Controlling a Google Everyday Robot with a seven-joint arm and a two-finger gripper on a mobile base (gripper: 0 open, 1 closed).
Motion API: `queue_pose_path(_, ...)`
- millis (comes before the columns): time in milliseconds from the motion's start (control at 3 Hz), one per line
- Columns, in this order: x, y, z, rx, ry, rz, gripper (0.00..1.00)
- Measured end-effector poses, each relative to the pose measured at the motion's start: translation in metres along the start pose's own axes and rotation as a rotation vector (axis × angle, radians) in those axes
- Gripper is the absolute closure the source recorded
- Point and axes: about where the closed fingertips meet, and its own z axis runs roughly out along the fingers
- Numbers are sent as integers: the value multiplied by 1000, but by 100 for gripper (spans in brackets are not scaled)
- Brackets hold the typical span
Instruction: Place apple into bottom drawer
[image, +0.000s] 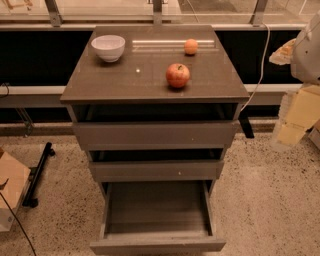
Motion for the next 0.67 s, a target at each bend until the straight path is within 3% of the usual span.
queue_pose_path(333,0,0,0,0,-1,0,0)
queue_pose_path(667,-9,-9,15,-7,-72,48,0)
